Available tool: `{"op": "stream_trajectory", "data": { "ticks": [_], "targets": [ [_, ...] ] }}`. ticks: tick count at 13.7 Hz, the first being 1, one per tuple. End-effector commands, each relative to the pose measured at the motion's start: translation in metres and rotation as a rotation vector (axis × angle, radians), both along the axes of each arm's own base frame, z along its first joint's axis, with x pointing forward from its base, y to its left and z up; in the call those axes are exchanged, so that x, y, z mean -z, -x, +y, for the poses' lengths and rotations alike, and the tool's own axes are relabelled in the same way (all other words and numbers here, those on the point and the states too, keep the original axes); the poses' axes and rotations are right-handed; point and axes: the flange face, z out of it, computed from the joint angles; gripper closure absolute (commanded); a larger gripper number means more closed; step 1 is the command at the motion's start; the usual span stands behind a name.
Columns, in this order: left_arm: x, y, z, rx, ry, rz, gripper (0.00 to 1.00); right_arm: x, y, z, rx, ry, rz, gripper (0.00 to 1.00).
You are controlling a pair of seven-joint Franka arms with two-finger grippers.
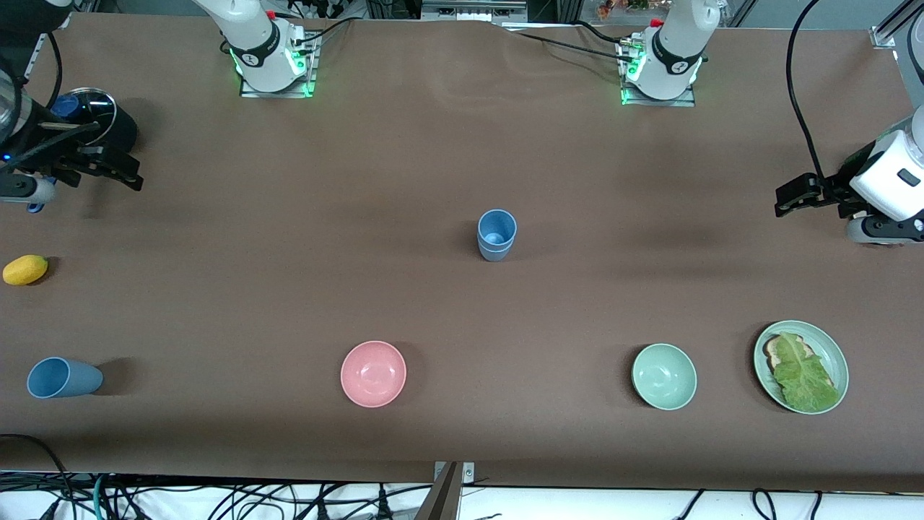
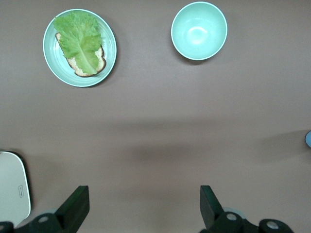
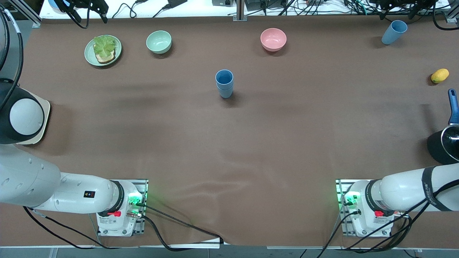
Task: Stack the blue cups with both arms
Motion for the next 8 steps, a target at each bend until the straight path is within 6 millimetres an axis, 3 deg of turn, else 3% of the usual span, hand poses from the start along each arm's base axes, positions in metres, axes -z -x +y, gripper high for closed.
{"op": "stream_trajectory", "data": {
  "ticks": [1,6,8],
  "targets": [
    [-0.003,-0.001,0.0,0.017,0.024,0.001,0.0,-0.002,0.006,-0.001,-0.011,0.015,-0.005,0.0],
    [-0.005,-0.001,0.001,0.015,0.022,-0.002,0.0,-0.008,0.002,-0.003,-0.015,0.007,-0.021,0.0],
    [-0.005,-0.001,0.001,0.015,0.022,-0.002,0.0,-0.008,-0.002,-0.014,0.002,0.005,-0.021,0.0]
  ]
}}
